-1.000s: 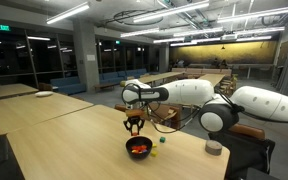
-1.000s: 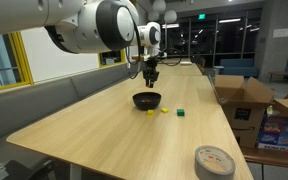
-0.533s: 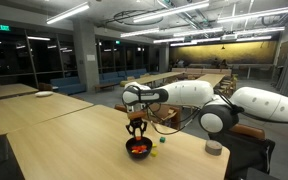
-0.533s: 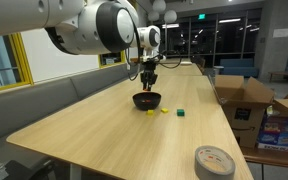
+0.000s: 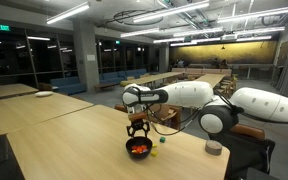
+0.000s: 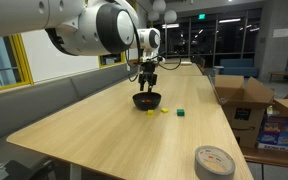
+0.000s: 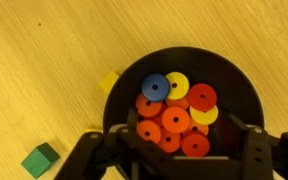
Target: Place the three rings inside the black bowl.
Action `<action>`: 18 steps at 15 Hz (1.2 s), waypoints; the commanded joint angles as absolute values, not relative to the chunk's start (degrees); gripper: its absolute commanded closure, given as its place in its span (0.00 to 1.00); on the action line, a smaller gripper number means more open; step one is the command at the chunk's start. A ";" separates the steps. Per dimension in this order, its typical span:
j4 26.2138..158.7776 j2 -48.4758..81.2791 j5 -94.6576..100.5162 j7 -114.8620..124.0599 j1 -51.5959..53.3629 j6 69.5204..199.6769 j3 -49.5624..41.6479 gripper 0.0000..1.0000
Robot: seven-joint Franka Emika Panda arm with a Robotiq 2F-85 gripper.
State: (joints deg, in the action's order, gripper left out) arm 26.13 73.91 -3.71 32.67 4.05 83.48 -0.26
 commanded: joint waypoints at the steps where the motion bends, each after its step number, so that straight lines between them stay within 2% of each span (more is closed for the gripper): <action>1: 24.60 73.79 -4.21 31.93 3.94 82.33 -0.05 0.00; 15: 25.97 60.89 -3.71 14.65 -0.65 79.76 0.03 0.00; 18: 26.26 61.47 -3.19 15.86 -0.34 81.06 -0.58 0.00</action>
